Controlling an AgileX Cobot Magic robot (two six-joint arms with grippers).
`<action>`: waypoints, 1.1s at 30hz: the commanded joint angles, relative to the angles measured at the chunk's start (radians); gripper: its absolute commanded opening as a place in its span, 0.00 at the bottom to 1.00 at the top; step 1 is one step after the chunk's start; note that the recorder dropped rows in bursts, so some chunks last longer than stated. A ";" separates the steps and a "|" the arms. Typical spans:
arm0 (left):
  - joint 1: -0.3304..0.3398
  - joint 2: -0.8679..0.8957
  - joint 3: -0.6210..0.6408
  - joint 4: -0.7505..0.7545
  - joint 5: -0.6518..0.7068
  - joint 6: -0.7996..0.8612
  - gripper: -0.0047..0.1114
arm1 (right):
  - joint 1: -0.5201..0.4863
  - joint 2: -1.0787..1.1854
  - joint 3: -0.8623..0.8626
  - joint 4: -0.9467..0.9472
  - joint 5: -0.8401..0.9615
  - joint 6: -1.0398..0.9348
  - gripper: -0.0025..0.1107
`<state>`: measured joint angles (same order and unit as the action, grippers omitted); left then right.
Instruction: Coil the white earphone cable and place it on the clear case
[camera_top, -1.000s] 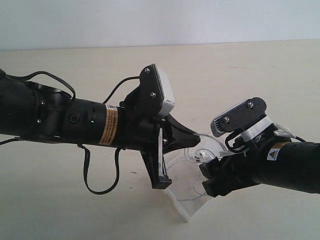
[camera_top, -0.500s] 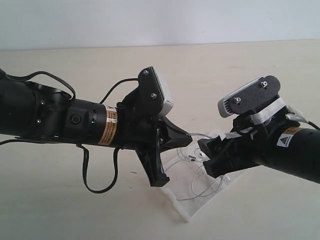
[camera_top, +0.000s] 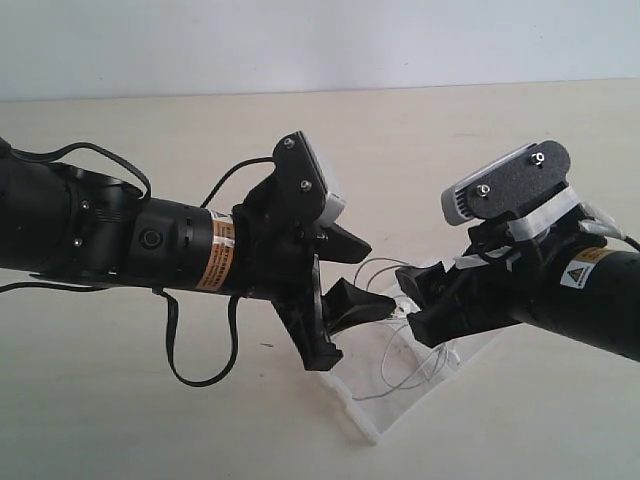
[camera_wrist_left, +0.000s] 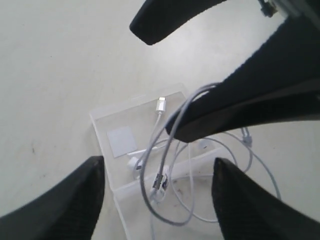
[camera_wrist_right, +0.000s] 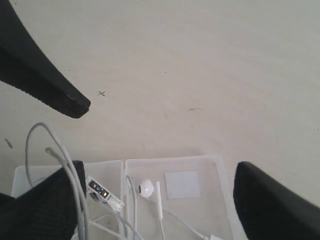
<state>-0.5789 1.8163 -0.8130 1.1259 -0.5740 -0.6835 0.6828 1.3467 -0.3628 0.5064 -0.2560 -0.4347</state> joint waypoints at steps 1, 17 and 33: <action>-0.005 -0.007 -0.001 -0.005 0.004 -0.020 0.57 | 0.002 -0.007 -0.006 -0.010 -0.012 -0.001 0.70; -0.005 -0.007 -0.001 -0.005 0.065 -0.035 0.56 | 0.002 -0.188 -0.006 -0.008 0.170 0.064 0.95; -0.001 -0.130 -0.001 0.057 0.086 -0.107 0.56 | 0.002 -0.209 -0.006 -0.008 0.197 0.081 0.95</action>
<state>-0.5805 1.7443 -0.8130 1.1487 -0.4979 -0.7428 0.6849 1.1522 -0.3628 0.5036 -0.0394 -0.3563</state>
